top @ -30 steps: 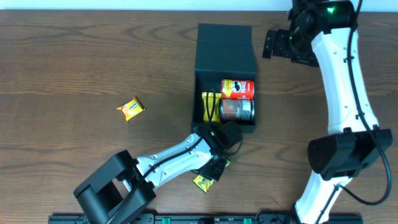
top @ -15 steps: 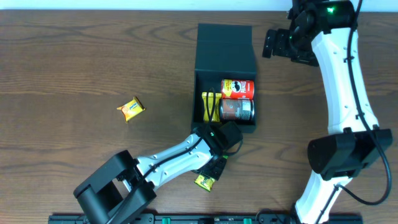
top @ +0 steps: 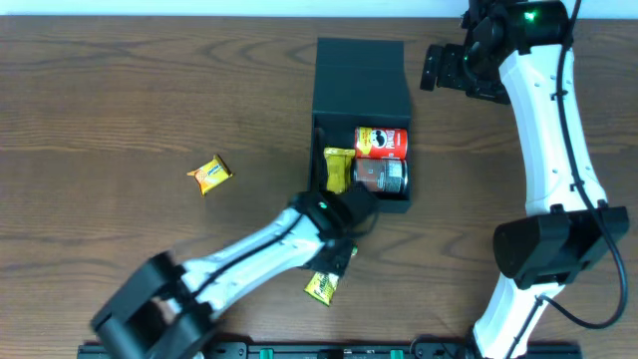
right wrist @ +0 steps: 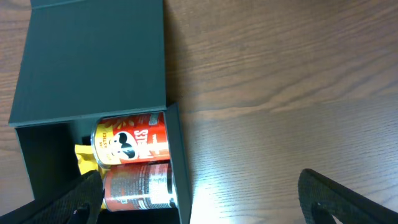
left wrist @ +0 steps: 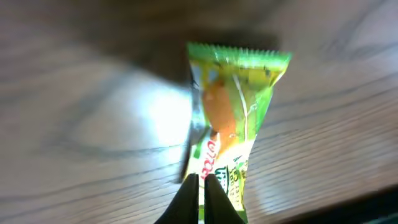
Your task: Pack container
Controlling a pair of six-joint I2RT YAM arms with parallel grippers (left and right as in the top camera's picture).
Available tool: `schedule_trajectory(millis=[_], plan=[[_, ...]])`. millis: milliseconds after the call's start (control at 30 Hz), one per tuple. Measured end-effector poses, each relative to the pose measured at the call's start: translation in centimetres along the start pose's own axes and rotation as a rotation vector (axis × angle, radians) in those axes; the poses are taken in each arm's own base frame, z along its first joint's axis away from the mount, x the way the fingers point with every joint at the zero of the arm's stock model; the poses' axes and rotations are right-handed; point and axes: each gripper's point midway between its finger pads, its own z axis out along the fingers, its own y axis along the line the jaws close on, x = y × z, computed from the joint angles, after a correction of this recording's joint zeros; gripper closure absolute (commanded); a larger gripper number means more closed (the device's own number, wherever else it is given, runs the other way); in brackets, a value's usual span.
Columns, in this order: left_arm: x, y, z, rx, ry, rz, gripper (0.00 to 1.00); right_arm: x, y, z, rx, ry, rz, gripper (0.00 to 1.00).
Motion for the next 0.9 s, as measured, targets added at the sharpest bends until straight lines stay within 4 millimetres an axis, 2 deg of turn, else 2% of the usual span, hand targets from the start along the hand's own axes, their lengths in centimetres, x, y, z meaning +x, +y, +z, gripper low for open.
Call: schedule_trajectory(millis=[100,133,167,233,267,333,400,500,900], plan=[[-0.7,0.8,-1.9,-0.006,-0.065,-0.017,0.94,0.0,0.0,0.0,-0.003,0.001,0.000,0.01],[-0.9,0.8,-2.3,-0.006,-0.080,-0.017,0.91,0.0,0.0,0.0,-0.003,0.001,0.000,0.01],[-0.9,0.9,-2.4,-0.008,-0.086,-0.015,0.78,0.0,0.1,0.0,-0.003,0.001,0.000,0.01],[-1.0,1.0,-2.4,-0.019,-0.088,-0.013,0.35,0.0,0.1,0.0,-0.003,0.001,0.000,0.01],[-0.9,0.9,-2.3,-0.022,-0.088,-0.011,0.19,0.0,0.1,0.0,-0.003,0.001,0.000,0.01],[-0.8,0.8,-2.2,-0.027,-0.086,-0.002,0.05,0.0,0.1,0.0,-0.004,0.000,0.000,0.01],[-0.9,0.5,-1.9,-0.026,-0.085,0.008,0.02,0.0,0.1,0.0,-0.004,-0.001,0.000,0.01],[-0.9,0.0,-1.3,-0.022,-0.088,0.025,0.04,-0.1,0.1,0.0,-0.007,-0.002,0.000,0.01],[-0.2,-0.5,3.9,-0.050,0.017,0.045,0.00,-0.3,0.2,0.0,-0.011,-0.011,0.000,0.01]])
